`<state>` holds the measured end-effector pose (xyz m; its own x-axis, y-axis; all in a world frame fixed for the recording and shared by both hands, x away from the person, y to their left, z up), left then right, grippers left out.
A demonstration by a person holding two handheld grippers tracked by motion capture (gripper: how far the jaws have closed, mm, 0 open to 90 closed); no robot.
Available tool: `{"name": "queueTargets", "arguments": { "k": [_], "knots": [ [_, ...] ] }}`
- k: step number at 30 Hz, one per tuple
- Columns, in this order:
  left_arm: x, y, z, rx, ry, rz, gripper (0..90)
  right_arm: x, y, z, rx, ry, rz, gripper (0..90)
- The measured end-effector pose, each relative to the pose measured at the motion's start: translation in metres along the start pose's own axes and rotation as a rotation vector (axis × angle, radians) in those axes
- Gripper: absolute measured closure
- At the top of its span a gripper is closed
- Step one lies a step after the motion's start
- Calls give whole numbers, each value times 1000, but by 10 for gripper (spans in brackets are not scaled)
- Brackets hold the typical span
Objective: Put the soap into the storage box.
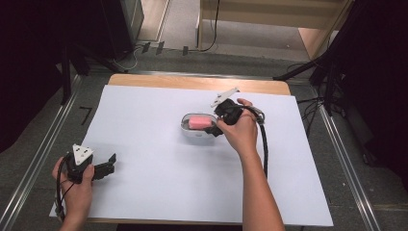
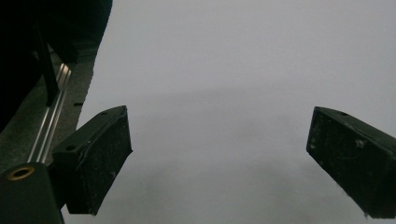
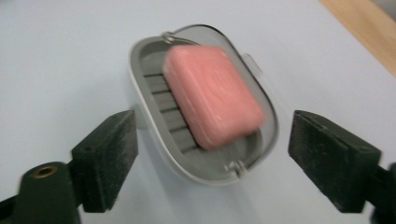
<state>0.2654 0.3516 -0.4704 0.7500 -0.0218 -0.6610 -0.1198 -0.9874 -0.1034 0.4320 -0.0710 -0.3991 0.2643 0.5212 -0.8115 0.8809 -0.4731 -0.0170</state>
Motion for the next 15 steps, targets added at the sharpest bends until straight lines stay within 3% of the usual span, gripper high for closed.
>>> {"name": "queueTargets", "arguments": {
  "k": [1,5,8,15],
  "knots": [
    [0,0,0,-2,2,2,71,-6,2,12,46,26,47,99],
    [0,0,0,-2,3,1,71,-13,3,30,83,77,64,56],
    [0,0,0,-3,7,3,71,-21,6,48,137,111,132,0],
    [0,0,0,-2,9,1,71,-33,9,89,213,151,155,0]
  ]
}}
Point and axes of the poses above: each handheld gripper's, and its own axes: x roughly forward along the jaws, z roughly out of its underside, y roughly to its right, the point moved 1 cm from there along x, roughly forward along the jaws, and after that the axes turned 6 degrees about -y, right-handed, at the moved point
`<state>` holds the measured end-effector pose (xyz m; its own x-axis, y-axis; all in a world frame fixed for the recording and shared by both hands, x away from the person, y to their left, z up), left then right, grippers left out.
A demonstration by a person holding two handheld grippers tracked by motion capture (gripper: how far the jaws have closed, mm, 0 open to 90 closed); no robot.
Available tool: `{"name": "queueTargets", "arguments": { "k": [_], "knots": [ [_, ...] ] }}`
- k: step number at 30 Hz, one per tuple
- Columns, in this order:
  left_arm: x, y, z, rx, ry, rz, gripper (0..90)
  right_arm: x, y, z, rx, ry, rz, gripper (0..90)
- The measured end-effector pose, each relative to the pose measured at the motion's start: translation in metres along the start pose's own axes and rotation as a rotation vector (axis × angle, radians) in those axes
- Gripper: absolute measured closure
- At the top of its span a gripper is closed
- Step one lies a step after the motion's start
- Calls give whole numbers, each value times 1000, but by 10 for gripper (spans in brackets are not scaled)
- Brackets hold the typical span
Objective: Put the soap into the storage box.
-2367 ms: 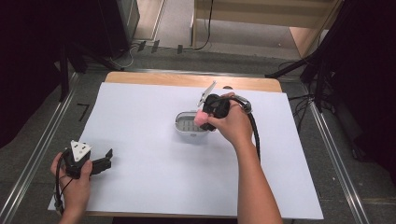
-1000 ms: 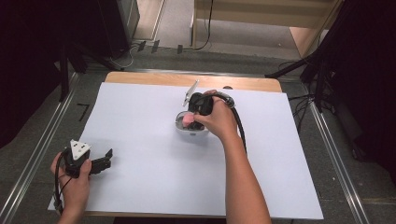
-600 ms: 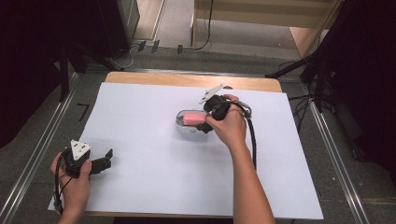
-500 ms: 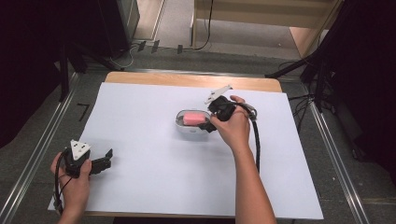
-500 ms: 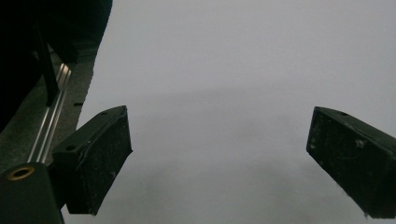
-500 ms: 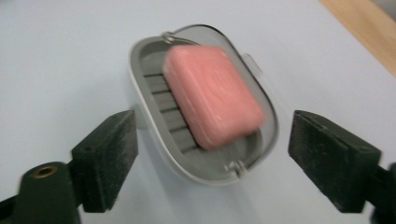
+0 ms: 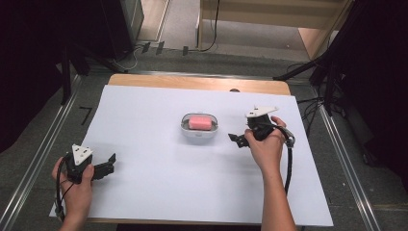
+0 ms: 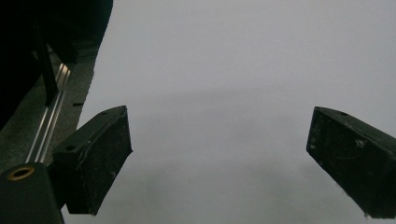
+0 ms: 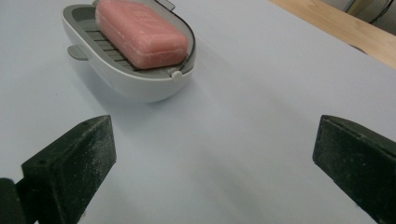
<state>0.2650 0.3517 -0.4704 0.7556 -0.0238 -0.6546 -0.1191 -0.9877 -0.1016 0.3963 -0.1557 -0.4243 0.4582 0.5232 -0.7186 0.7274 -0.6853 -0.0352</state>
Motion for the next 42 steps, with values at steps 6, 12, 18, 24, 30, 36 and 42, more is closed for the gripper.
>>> {"name": "queueTargets", "arguments": {
  "k": [6,12,18,24,30,36,42],
  "knots": [
    [0,0,0,-3,1,0,71,-13,8,26,54,35,24,0],
    [0,0,0,-1,2,-2,71,-27,11,51,88,78,43,0],
    [0,0,0,0,1,-4,71,-38,11,71,100,91,65,0],
    [0,1,0,4,2,-8,72,-49,12,90,127,109,84,0],
    [-1,1,0,2,4,-8,71,-59,13,111,158,122,101,0],
    [-1,1,0,4,6,-9,71,-67,14,128,181,137,112,0],
    [-1,1,0,4,6,-10,71,-76,14,146,210,147,125,0]
  ]
}}
Point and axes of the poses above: each handheld gripper's, and its own axes: x roughly forward along the jaws, z roughly out of its underside, y roughly to its right, the point moved 1 cm from there along x, roughly forward along the jaws, and after that the axes turned 6 degrees about -y, right-handed, at the moved point
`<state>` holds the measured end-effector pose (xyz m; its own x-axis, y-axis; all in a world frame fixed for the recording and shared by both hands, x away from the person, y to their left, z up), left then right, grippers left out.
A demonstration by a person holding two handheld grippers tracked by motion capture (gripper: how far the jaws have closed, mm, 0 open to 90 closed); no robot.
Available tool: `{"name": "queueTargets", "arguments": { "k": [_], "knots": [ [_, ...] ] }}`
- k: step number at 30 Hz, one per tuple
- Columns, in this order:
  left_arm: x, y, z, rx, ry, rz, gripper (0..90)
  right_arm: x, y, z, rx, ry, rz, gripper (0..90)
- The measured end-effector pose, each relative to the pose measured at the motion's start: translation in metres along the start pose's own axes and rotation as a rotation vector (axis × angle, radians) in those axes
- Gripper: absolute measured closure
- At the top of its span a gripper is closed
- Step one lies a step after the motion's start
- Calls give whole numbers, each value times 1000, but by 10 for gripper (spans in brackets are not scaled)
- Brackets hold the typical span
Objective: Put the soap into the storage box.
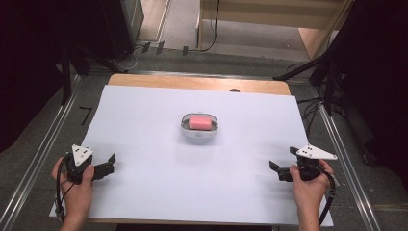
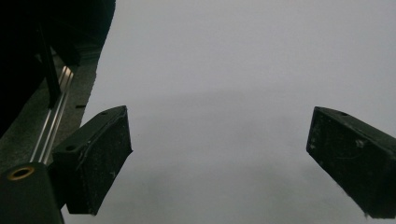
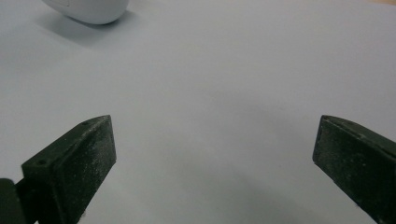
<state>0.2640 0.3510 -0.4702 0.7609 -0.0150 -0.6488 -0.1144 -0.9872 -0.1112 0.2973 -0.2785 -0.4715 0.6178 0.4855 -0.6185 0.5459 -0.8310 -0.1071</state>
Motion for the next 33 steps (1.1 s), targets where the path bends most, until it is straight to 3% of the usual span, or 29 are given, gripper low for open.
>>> {"name": "queueTargets", "arguments": {
  "k": [23,30,33],
  "knots": [
    [0,2,0,13,0,-6,71,-51,14,54,100,73,50,0],
    [0,2,0,12,-2,-7,71,-55,15,67,131,99,48,0],
    [0,2,0,11,4,-8,71,-55,13,67,116,103,53,0]
  ]
}}
Point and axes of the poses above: each handheld gripper's, and its own axes: x roughly forward along the jaws, z roughly out of its underside, y roughly to its right, the point moved 1 cm from there along x, roughly forward along the jaws, and after that the axes turned 6 degrees about -y, right-handed, at the moved point
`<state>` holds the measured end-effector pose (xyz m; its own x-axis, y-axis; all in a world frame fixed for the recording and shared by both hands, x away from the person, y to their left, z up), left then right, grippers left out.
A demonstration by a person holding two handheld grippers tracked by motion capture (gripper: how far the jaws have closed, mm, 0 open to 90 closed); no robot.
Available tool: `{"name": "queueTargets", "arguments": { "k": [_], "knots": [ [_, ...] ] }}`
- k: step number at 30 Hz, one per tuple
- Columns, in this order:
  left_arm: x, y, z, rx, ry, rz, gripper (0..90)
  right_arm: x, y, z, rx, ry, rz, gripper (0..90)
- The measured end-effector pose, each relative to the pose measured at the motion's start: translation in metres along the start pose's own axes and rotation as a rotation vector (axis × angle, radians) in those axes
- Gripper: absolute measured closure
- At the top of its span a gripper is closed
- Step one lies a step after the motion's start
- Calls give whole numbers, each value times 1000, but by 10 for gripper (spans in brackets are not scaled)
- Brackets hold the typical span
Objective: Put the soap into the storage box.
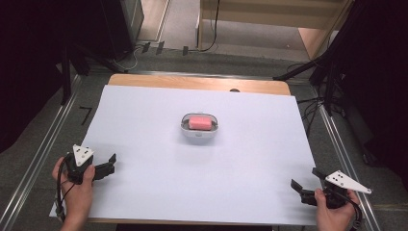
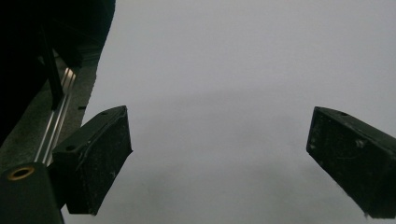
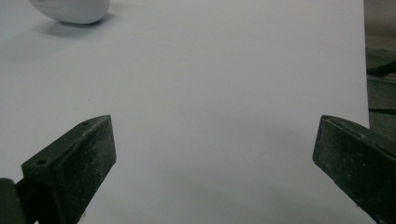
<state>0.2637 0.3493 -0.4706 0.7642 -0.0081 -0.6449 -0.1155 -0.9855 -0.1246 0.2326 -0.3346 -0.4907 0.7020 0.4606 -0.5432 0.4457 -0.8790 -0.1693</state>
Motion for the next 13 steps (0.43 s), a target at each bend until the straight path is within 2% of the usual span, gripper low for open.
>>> {"name": "queueTargets", "arguments": {
  "k": [4,7,9,13],
  "knots": [
    [0,0,0,1,-4,1,71,0,-1,2,-2,10,21,10],
    [0,0,0,4,-4,1,71,-2,-2,4,-10,30,15,177],
    [0,0,0,0,-1,1,71,-2,-2,5,-14,33,20,132],
    [0,-1,0,-3,-5,6,71,-4,-5,6,-34,55,38,135]
  ]
}}
Point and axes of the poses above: each handheld gripper's, and its own axes: x roughly forward along the jaws, z roughly out of its underside, y roughly to its right, the point moved 1 cm from there along x, roughly forward along the jaws, and after that the axes turned 6 degrees about -y, right-handed, at the moved point
